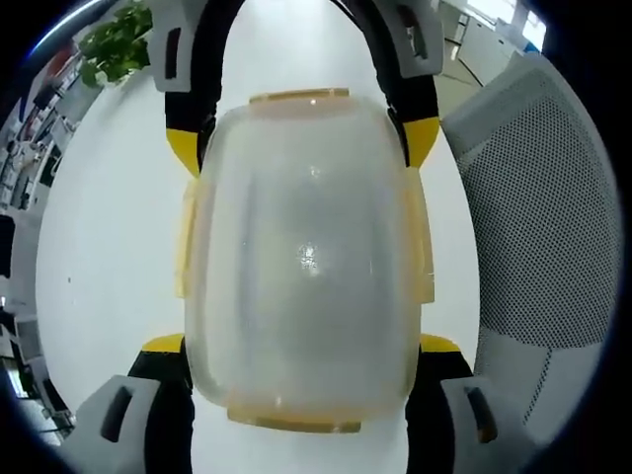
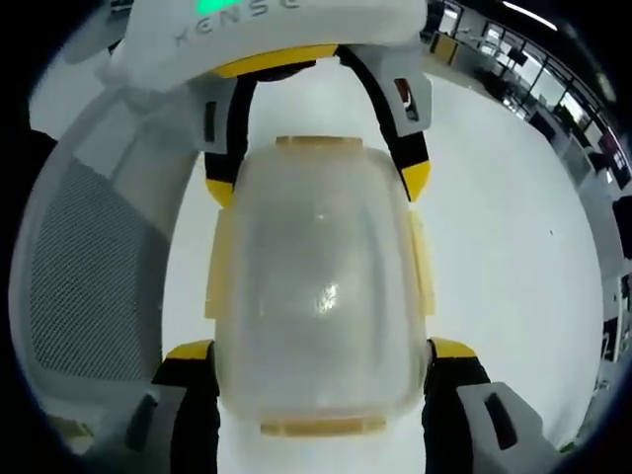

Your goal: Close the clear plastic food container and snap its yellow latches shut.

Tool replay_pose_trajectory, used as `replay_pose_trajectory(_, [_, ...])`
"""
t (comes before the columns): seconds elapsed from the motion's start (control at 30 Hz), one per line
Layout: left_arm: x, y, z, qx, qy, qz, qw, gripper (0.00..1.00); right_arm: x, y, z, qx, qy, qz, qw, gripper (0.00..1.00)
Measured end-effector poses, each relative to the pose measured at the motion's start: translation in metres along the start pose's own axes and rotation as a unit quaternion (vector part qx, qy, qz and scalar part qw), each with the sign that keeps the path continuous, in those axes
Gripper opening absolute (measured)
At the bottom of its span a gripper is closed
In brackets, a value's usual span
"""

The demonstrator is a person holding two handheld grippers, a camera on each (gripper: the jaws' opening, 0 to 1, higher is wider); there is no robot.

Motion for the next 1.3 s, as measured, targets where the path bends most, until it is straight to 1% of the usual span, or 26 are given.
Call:
replay_pose_trajectory(0.17, [0.000, 0.001, 0.000, 0.000, 0.000, -0.001, 1.0000, 0.90, -0.001, -0.001, 0.000, 0.001, 0.008, 0.000, 1.0000, 0.86])
replay_pose_trajectory(0.2, [0.000, 0.001, 0.002, 0.001, 0.006, 0.000, 1.0000, 0.90, -0.001, -0.001, -0.001, 0.002, 0.005, 0.001, 1.0000, 0.86])
replay_pose_trajectory(0.3, [0.002, 0.000, 0.007, 0.000, 0.007, 0.000, 1.0000, 0.90, -0.002, -0.001, -0.007, 0.002, 0.005, 0.000, 1.0000, 0.86])
replay_pose_trajectory(0.37, [0.002, 0.001, 0.013, -0.003, 0.012, -0.003, 0.9999, 0.90, -0.005, -0.001, -0.012, 0.000, 0.006, 0.001, 1.0000, 0.86])
replay_pose_trajectory(0.4, [0.001, 0.003, 0.018, -0.013, 0.020, -0.010, 0.9997, 0.90, -0.006, -0.002, -0.015, -0.003, 0.004, 0.002, 1.0000, 0.86])
replay_pose_trajectory(0.43, [0.001, 0.003, 0.019, -0.008, 0.021, -0.011, 0.9997, 0.90, -0.007, -0.002, -0.017, -0.004, 0.006, 0.003, 1.0000, 0.86])
replay_pose_trajectory(0.77, [0.005, 0.002, 0.035, -0.006, 0.012, -0.010, 0.9999, 0.90, -0.013, -0.002, -0.030, -0.003, 0.012, 0.002, 0.9999, 0.86])
replay_pose_trajectory(0.93, [0.008, 0.000, 0.046, -0.005, 0.012, -0.010, 0.9999, 0.90, -0.018, -0.001, -0.040, -0.002, 0.014, 0.002, 0.9999, 0.86])
replay_pose_trajectory(1.3, [0.010, -0.002, 0.059, 0.001, 0.016, -0.011, 0.9998, 0.91, -0.024, -0.001, -0.052, 0.004, 0.017, 0.000, 0.9998, 0.86])
Point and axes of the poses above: the point that each gripper's makers call its tool centre point, and the gripper's own axes: x roughly backward along the fingers, y roughly to its left, z roughly out of its underside, the point moved 1 cm from there along x, roughly backward along the fingers, and after that the axes turned 6 degrees about -x, right-handed, at the moved point
